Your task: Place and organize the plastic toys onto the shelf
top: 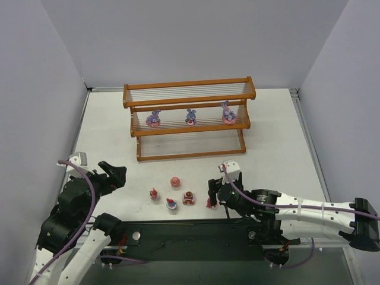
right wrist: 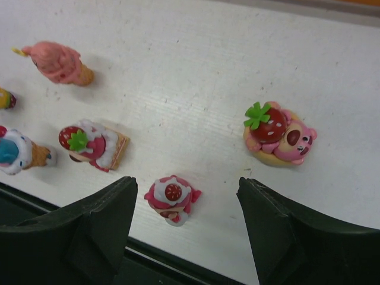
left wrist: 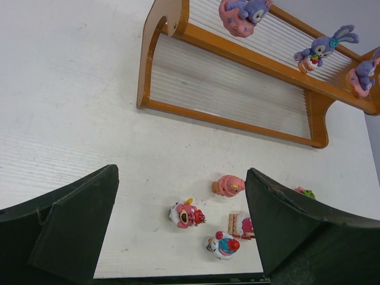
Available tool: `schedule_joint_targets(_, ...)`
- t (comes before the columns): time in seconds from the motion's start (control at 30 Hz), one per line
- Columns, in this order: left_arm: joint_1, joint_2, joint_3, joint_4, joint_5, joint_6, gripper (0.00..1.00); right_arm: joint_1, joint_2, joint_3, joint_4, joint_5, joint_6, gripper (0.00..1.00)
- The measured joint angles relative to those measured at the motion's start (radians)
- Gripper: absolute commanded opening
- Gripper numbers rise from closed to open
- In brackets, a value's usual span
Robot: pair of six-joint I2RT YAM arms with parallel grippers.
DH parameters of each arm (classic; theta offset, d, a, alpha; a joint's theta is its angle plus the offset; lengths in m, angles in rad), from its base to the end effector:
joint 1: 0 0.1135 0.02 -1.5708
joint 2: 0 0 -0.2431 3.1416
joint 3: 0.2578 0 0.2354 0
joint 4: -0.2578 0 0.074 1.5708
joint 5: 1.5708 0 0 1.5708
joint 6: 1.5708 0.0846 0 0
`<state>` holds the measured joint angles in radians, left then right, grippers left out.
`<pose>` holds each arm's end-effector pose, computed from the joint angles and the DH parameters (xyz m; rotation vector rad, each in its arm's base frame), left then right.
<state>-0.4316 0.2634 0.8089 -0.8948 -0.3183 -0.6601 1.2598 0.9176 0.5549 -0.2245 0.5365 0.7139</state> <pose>0.0962 -0.0152 0.2934 -0.4317 1.8765 -0.4329 0.1111 0.2043 0.2006 -0.2690 2.1110 0.6219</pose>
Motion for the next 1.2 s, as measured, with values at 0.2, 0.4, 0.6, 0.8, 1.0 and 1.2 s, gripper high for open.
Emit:
schedule_joint_targets(0.2, 0.000, 0.012, 0.000, 0.002, 0.013, 0.010, 0.97, 0.024, -0.013, -0.112, 0.087, -0.092, 0.001, 0.81)
schedule_joint_targets(0.4, 0.000, 0.017, -0.001, 0.008, 0.017, 0.012, 0.97, 0.047, 0.013, -0.220, 0.246, -0.127, -0.010, 0.83)
schedule_joint_targets(0.6, 0.000, 0.017, -0.002, 0.017, 0.017, 0.014, 0.97, 0.121, 0.102, -0.298, 0.425, -0.082, -0.055, 0.81)
schedule_joint_targets(0.8, 0.000, 0.017, -0.005, 0.018, 0.017, 0.014, 0.97, 0.160, 0.192, -0.307, 0.551, 0.034, -0.075, 0.79)
schedule_joint_targets(1.0, -0.003, 0.017, -0.005, 0.020, 0.017, 0.014, 0.97, 0.162, 0.238, -0.316, 0.625, 0.081, -0.083, 0.73)
schedule_joint_targets(1.2, -0.006, 0.017, -0.005, 0.023, 0.017, 0.014, 0.97, 0.162, 0.239, -0.331, 0.639, 0.104, -0.078, 0.64)
